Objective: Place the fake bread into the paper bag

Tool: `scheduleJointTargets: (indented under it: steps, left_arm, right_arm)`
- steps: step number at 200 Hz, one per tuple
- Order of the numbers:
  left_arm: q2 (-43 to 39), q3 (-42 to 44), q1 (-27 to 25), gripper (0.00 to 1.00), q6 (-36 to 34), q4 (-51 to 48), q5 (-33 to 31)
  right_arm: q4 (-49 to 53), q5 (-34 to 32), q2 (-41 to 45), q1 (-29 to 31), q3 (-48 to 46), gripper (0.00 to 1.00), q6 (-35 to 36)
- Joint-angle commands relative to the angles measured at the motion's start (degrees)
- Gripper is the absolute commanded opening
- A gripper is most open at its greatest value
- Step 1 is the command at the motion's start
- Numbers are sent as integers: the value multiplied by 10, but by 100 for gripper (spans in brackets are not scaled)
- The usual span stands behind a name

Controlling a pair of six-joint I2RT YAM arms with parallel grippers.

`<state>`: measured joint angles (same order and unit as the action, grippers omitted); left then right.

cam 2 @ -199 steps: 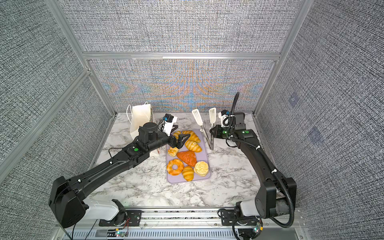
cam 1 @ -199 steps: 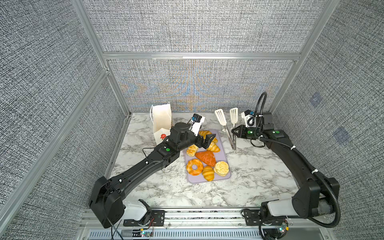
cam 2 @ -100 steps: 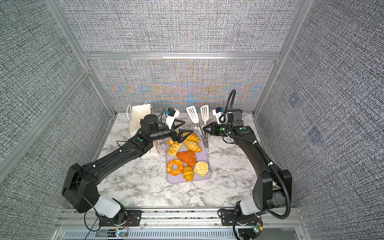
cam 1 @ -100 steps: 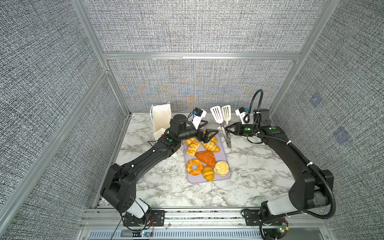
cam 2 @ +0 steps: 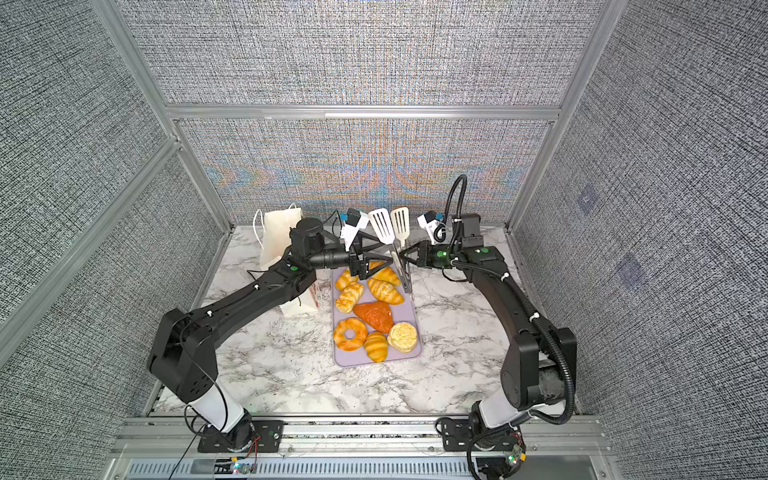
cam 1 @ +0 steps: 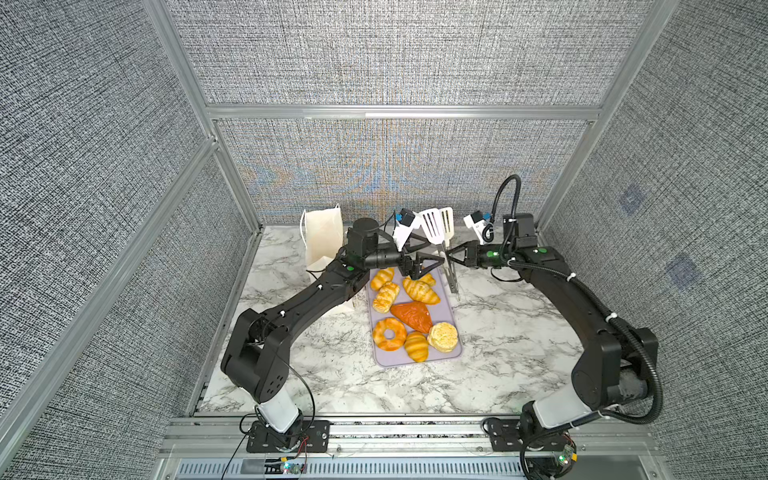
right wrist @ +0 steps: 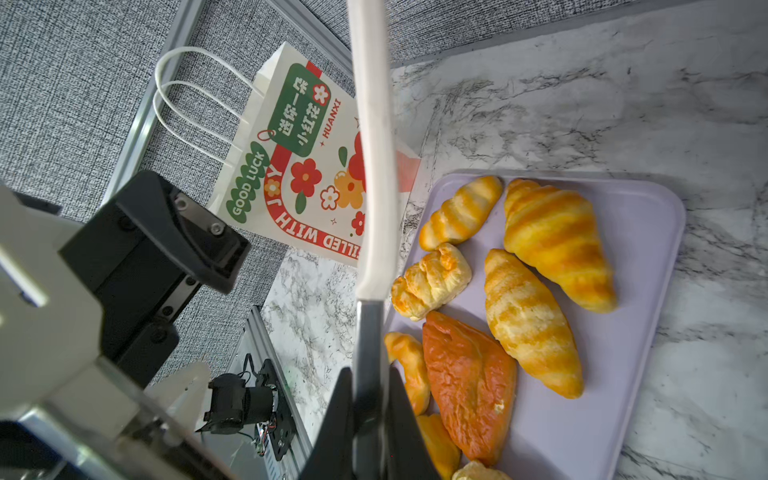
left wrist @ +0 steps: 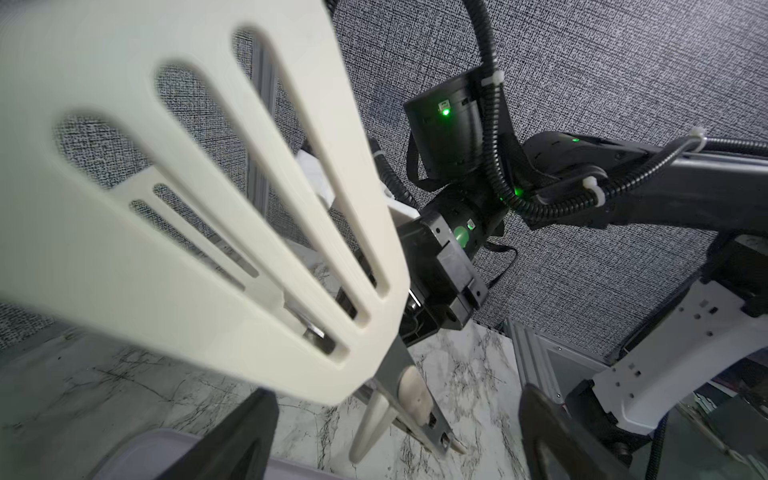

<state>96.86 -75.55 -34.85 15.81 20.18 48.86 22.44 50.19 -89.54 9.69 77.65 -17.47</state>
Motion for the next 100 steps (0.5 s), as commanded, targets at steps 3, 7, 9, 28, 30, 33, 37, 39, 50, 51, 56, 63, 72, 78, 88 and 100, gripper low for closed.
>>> scheduleJointTargets:
  steps: [3,7,9,28,30,33,37,39,50,51,56,63,72,78,88,100]
  left_arm:
    - [13,-16,1,87,20,41,50]
    - [16,-19,1,86,20,40,54]
    - [18,-21,2,85,20,40,55]
    - [30,-32,2,81,31,50,72]
    - [31,-33,2,80,32,53,73]
    - [32,-33,2,80,35,56,74]
    - [33,-33,2,79,38,61,76]
    - [34,-33,2,79,39,63,78]
    - [38,-35,2,76,45,67,81]
    - [38,-36,2,76,45,67,81]
    - [41,-38,2,75,46,68,85]
    - [42,-39,2,73,47,67,88]
    - [43,-41,2,70,48,67,88]
    - [43,-42,2,68,48,67,89]
    - [44,-43,2,65,48,67,91]
    - [44,-46,2,62,48,66,93]
  right_arm:
    - [-7,42,-7,0,9,5,10]
    - [-7,44,-8,1,10,5,11]
    - [-7,44,-8,0,10,5,11]
    - [-1,48,-12,0,14,5,16]
    - [0,48,-12,0,14,5,17]
    - [2,48,-13,0,15,5,18]
    - [4,49,-13,0,15,5,20]
    - [5,49,-13,0,15,5,21]
    - [10,49,-13,0,15,5,24]
    - [10,49,-12,0,15,5,24]
    - [11,48,-12,0,15,5,25]
    - [12,49,-11,0,15,5,26]
    - [12,50,-12,0,15,5,26]
    - [13,51,-11,0,16,5,27]
    - [17,50,-12,0,17,5,30]
    - [22,51,-13,0,19,5,32]
